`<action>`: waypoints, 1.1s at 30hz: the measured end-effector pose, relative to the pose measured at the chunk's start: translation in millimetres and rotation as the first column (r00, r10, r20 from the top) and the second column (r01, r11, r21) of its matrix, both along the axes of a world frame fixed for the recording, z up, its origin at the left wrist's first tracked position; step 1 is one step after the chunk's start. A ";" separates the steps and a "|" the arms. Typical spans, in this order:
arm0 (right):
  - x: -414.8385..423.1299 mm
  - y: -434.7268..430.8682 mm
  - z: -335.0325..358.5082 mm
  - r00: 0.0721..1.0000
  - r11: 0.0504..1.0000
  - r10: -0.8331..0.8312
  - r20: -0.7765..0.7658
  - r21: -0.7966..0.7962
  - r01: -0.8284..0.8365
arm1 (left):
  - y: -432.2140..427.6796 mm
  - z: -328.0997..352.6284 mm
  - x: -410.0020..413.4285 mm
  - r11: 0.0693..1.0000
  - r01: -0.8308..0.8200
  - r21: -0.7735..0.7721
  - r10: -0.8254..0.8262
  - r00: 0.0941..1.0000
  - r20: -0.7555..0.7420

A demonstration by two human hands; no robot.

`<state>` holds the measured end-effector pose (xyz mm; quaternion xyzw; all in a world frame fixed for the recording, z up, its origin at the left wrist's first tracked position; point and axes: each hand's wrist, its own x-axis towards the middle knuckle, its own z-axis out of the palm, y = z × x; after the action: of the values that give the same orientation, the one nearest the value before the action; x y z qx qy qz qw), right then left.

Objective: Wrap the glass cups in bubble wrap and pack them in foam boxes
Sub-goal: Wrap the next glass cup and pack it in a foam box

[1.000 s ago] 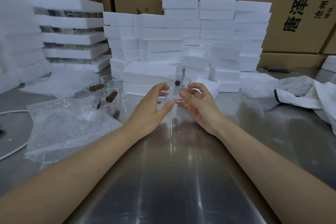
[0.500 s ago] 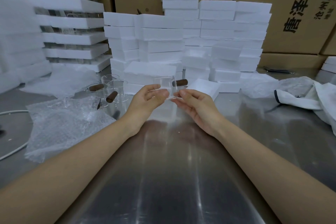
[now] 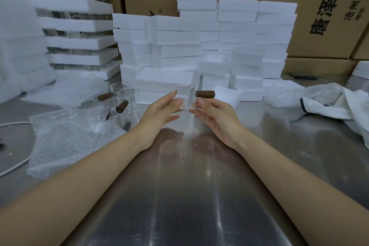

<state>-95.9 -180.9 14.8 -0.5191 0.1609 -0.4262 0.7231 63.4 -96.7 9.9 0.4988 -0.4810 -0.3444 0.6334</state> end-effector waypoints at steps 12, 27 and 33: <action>5.3 9.6 0.9 0.937 0.872 -0.334 -0.099 -0.411 0.267 | -0.3 -1.1 -2.8 0.998 0.044 0.045 -0.048 0.996 0.081; 8.7 10.9 -5.2 0.899 0.785 -0.375 -0.227 -0.593 0.177 | -1.0 0.9 1.2 0.997 0.002 0.077 -0.005 0.999 0.034; 8.1 7.5 -6.2 0.891 0.804 -0.361 -0.274 -0.576 0.149 | -0.4 2.9 -2.6 0.996 0.003 0.085 -0.002 1.000 -0.013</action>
<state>-87.8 -173.3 8.6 -0.7451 0.2374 -0.4432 0.4382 60.7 -97.2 12.8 0.5225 -0.4625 -0.3686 0.6141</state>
